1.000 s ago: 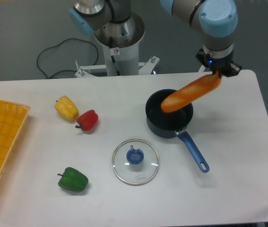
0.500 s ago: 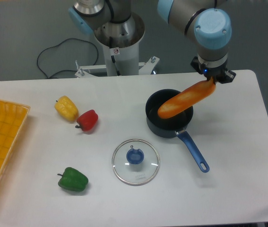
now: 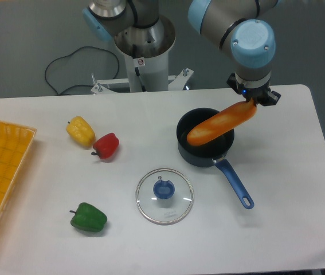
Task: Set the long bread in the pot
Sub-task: 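Tilt and lower one end of the bread into the saucepan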
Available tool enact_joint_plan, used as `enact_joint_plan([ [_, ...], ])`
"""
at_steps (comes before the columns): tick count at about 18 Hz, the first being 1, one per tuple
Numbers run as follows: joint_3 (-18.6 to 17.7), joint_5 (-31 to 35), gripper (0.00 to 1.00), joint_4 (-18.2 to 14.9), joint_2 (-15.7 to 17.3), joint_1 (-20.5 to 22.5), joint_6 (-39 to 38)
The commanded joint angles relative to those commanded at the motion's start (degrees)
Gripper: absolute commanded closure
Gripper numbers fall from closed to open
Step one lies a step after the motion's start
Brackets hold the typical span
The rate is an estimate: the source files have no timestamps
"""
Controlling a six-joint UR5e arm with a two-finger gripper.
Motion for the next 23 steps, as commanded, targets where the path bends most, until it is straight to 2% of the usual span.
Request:
enact_joint_plan([
  [4, 0.0, 0.0, 0.72, 0.0, 0.0, -0.09, -0.44],
  [10, -0.26, 0.0, 0.55, 0.0, 0.09, -0.09, -0.09],
  [23, -1.67, 0.17, 0.55, 1.14, -0.09, -3.16, -3.69],
])
